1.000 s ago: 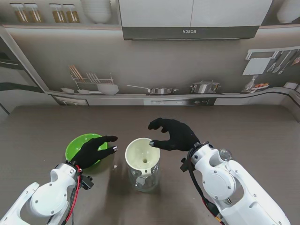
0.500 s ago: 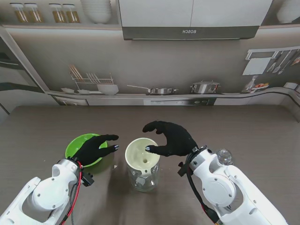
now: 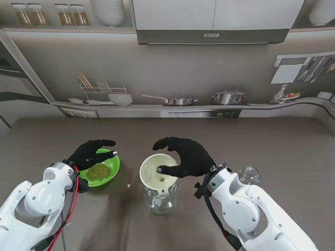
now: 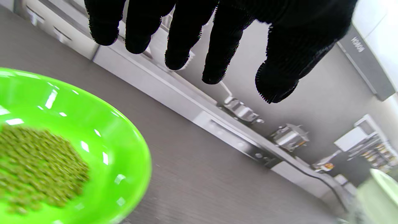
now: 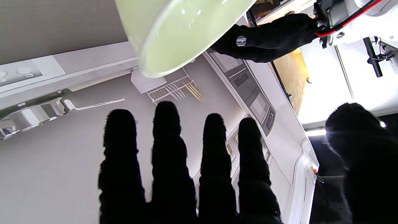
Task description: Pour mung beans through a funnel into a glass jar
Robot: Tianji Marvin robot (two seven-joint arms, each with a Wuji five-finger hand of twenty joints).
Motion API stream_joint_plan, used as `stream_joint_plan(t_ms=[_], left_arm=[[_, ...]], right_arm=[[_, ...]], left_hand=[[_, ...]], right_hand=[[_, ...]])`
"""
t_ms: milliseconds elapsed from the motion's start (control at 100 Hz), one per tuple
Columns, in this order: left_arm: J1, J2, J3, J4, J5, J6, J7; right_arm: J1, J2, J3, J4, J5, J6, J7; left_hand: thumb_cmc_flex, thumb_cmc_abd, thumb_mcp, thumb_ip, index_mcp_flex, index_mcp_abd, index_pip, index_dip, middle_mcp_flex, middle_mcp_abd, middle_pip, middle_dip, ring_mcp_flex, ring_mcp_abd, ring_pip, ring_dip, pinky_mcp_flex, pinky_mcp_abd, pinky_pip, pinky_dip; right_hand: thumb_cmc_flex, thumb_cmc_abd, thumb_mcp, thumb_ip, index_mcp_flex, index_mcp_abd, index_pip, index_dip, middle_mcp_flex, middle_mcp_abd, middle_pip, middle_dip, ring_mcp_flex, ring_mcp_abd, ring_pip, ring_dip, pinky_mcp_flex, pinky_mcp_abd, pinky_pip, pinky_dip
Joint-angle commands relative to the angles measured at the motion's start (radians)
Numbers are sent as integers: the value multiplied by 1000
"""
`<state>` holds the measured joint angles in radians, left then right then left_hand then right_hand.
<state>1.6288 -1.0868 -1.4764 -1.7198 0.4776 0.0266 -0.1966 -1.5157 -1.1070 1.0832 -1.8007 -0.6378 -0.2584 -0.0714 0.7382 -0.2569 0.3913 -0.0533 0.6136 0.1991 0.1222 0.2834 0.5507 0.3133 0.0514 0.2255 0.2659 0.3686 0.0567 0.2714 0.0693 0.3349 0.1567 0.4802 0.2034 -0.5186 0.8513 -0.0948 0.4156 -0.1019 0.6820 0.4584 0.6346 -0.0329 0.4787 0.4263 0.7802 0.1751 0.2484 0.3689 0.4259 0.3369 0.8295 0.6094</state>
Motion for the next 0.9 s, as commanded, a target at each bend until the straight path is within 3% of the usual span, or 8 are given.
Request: stream_joint_plan(t_ms=[0, 310, 570, 720, 890], left_arm=[[-18, 10, -14, 28, 11, 13, -20], [-90, 20, -15, 138, 138, 50, -15], [-154, 42, -1, 213, 217, 51, -97], [-186, 48, 19, 253, 216, 62, -126], [-220, 51, 47, 297, 221, 82, -139]], right_arm=[[-4, -4, -1, -2, 1, -4, 13], [-4, -5, -3, -1, 7, -7, 11], [-6, -6, -2, -1, 18, -2, 14], [-5, -5, -3, 0, 25, -2, 20], [-6, -4, 0, 0, 33, 0, 30]], left_hand=[[32, -6, 26, 28, 1, -10, -7, 0, 5, -13, 2, 13, 24, -9, 12, 20, 7, -40, 6, 21], [-7, -114, 164, 9, -44, -16, -19, -6, -9, -49, 5, 16, 36, -23, 26, 39, 41, -63, 21, 35], [-25, -187, 233, 5, -119, -48, -44, -19, -65, -101, 1, 14, -6, -71, 23, 34, 35, -106, 17, 32], [-31, -218, 254, 7, -159, -66, -55, -23, -109, -117, -4, 11, -30, -88, 19, 31, 29, -128, 11, 26], [-35, -231, 276, 7, -180, -64, -57, -23, -123, -115, 1, 11, -26, -81, 27, 32, 56, -128, 17, 22]], right_hand=[[-34, 27, -24, 35, -14, -20, -14, 25, 3, -20, -12, -7, -3, -24, -10, -12, -9, -21, -10, -15], [-35, 27, -20, 34, -8, -19, -13, 29, 12, -21, -13, -7, 4, -27, -7, -10, -7, -20, -5, -15], [-34, 27, -15, 34, -4, -16, -12, 30, 18, -21, -12, -6, 11, -26, -4, -8, -6, -20, -1, -14], [-34, 28, -11, 33, -3, -15, -10, 31, 20, -21, -13, -6, 16, -25, -1, -7, -5, -21, 2, -14], [-34, 28, -7, 33, -1, -14, -9, 31, 24, -22, -12, -5, 18, -25, 0, -6, -4, -19, 4, -13]])
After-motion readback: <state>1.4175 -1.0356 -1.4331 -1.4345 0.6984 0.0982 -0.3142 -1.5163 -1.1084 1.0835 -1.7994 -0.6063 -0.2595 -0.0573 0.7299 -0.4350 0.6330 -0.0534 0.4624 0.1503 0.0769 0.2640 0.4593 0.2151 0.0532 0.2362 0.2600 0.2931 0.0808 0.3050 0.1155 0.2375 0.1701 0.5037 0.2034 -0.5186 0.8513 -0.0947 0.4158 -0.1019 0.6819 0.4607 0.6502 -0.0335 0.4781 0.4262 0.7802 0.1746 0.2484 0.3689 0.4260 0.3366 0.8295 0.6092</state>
